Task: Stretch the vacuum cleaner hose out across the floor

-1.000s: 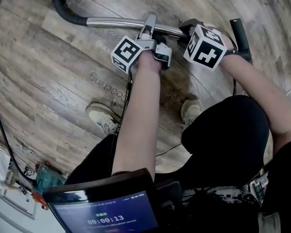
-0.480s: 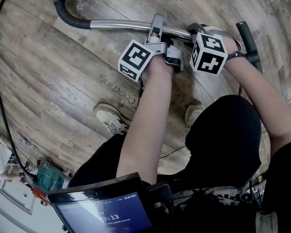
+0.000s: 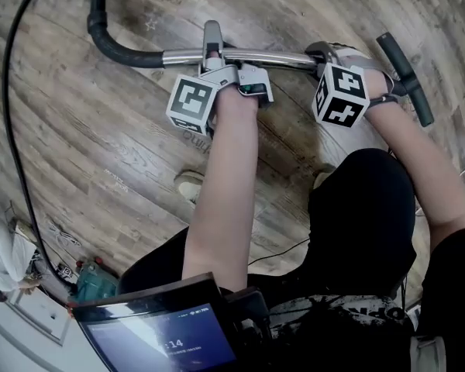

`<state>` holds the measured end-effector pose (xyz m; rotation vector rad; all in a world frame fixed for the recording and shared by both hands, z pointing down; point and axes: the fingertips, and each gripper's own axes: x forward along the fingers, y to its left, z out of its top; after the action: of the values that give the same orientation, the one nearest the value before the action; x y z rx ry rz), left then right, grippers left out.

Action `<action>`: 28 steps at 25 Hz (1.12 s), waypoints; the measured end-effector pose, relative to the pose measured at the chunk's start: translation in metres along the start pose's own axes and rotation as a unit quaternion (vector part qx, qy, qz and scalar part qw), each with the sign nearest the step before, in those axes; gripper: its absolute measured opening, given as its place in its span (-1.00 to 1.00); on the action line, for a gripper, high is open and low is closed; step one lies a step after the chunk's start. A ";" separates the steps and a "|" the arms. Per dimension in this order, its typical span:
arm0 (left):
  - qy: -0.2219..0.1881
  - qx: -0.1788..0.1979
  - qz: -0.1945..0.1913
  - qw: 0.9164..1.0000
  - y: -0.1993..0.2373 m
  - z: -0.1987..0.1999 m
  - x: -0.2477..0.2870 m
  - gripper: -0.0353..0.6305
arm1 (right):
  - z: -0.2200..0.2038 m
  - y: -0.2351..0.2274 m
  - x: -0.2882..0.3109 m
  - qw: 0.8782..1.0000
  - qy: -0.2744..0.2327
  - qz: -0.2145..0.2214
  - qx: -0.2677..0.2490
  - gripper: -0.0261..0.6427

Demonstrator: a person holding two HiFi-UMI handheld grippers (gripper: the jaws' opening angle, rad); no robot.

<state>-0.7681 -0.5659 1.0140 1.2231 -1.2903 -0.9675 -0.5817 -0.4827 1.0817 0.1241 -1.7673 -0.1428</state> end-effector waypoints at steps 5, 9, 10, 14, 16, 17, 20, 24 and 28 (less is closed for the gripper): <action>0.002 0.001 0.016 1.000 -0.038 0.007 -0.002 -0.78 | 0.021 -0.011 -0.027 1.000 0.007 -0.011 0.012 -0.72; 0.046 0.030 0.000 0.998 -0.130 0.009 -0.014 -0.72 | 0.040 -0.012 -0.118 0.999 0.010 0.022 0.046 -0.72; 0.059 0.038 -0.003 0.998 -0.159 0.008 -0.023 -0.69 | 0.044 -0.006 -0.148 0.998 0.009 0.036 0.055 -0.72; 0.087 0.011 0.019 0.996 -0.263 -0.004 -0.074 -0.71 | 0.051 0.017 -0.275 0.995 0.025 0.072 0.066 -0.72; 0.092 -0.004 0.035 0.995 -0.312 -0.008 -0.105 -0.72 | 0.056 0.032 -0.337 0.993 0.032 0.087 0.069 -0.72; 0.096 -0.006 0.042 0.995 -0.336 -0.011 -0.121 -0.72 | 0.059 0.042 -0.367 0.992 0.033 0.095 0.072 -0.72; 0.112 -0.007 0.059 0.992 -0.405 -0.027 -0.168 -0.72 | 0.058 0.070 -0.453 0.989 0.029 0.119 0.082 -0.72; 0.126 0.008 0.071 0.989 -0.485 -0.045 -0.219 -0.70 | 0.058 0.099 -0.546 0.985 0.014 0.146 0.092 -0.72; 0.115 0.027 0.062 0.991 -0.553 -0.050 -0.258 -0.71 | 0.063 0.117 -0.613 0.984 -0.012 0.155 0.089 -0.72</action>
<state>-0.6725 -0.3880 0.4356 1.2410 -1.2016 -0.6847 -0.5218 -0.2658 0.4957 -0.0259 -1.7981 0.2409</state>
